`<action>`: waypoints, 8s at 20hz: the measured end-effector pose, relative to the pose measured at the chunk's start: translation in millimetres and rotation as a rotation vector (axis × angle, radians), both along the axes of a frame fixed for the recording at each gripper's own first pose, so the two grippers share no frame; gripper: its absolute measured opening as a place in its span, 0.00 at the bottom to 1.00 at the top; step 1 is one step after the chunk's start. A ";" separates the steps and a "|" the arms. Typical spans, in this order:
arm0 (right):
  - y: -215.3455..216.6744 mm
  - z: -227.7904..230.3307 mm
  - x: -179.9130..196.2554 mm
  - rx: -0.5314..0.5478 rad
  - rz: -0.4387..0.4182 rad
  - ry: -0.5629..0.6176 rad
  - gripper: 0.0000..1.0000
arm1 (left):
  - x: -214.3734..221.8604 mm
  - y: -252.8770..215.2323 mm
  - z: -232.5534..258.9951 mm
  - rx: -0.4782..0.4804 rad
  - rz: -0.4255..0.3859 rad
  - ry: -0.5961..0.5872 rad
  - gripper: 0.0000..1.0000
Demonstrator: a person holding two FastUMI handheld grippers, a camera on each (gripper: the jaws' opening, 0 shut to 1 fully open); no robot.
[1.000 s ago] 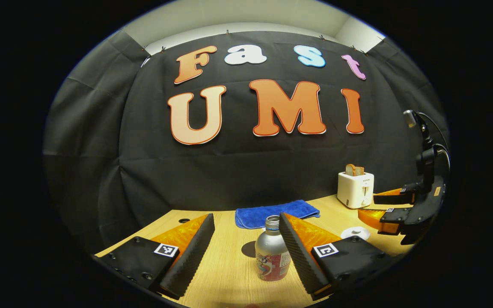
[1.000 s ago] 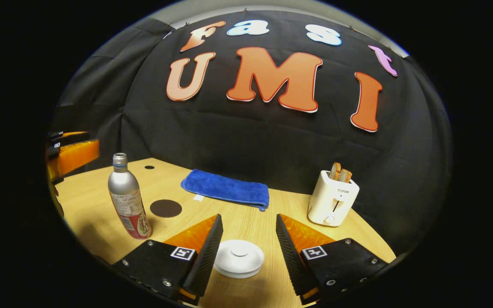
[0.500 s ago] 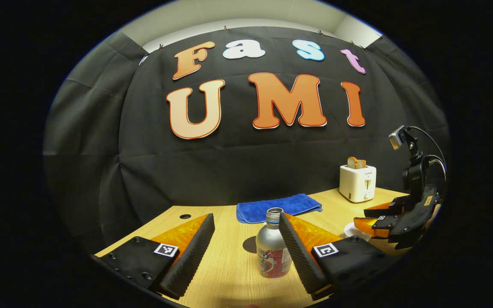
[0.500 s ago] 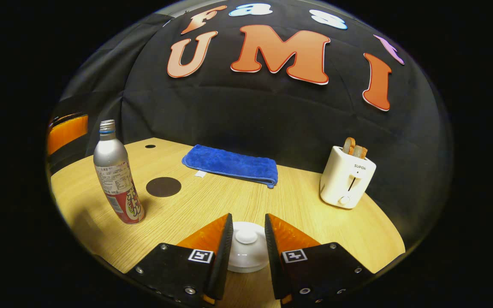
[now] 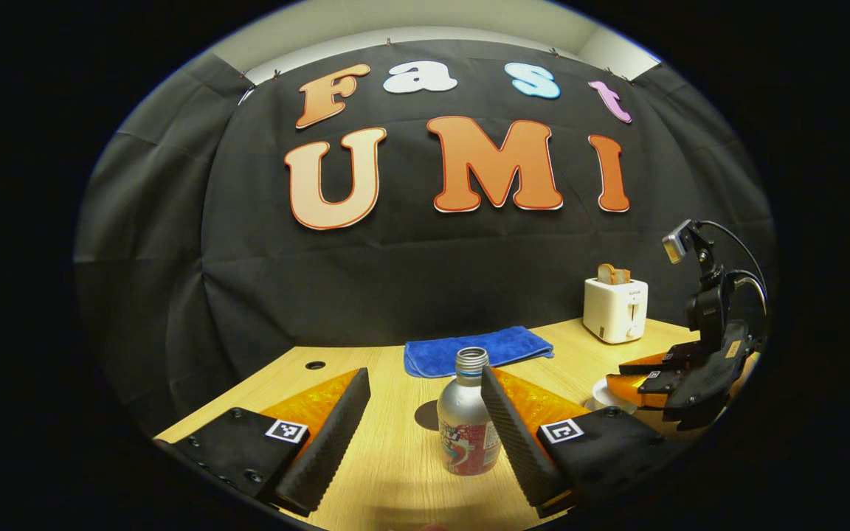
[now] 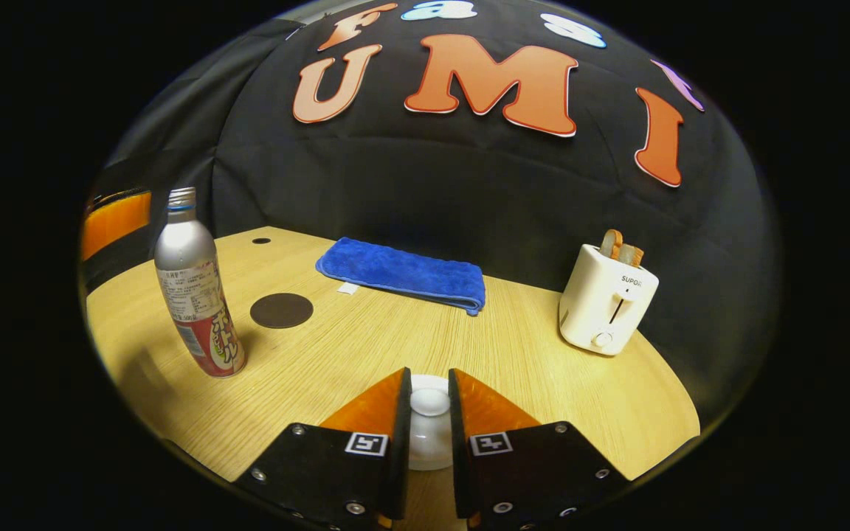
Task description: Open the teacup lid with one hand, grasp the water bottle and pour water into the teacup with the other hand; after pouring, place the water bottle on the coaster and then close the teacup lid.
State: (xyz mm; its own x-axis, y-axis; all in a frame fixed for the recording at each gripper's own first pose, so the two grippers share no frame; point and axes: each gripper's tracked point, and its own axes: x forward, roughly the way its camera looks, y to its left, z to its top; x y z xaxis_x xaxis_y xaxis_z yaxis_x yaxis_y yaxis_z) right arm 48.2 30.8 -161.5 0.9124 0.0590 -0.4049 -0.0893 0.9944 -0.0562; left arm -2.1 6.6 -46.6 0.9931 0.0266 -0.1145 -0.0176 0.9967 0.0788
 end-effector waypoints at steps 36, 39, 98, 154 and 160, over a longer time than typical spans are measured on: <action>-74.7 74.1 -39.2 0.155 -0.158 -0.202 0.21 | 44.2 -29.7 -117.9 0.145 -0.027 0.305 0.85; -83.1 73.0 -43.1 0.155 -0.169 -0.203 0.21 | 56.0 -35.3 -106.4 0.290 -0.038 0.293 0.85; -146.9 47.8 -95.4 0.156 -0.253 -0.203 0.21 | 86.7 -116.8 -91.3 1.854 -0.560 0.326 0.83; -136.4 30.3 -89.5 0.157 -0.227 -0.171 0.21 | 102.5 -135.8 -40.7 2.175 -0.539 0.238 0.84; -137.1 31.5 -88.0 0.153 -0.235 -0.167 0.21 | 101.3 -137.8 -44.6 2.083 -0.535 0.196 0.84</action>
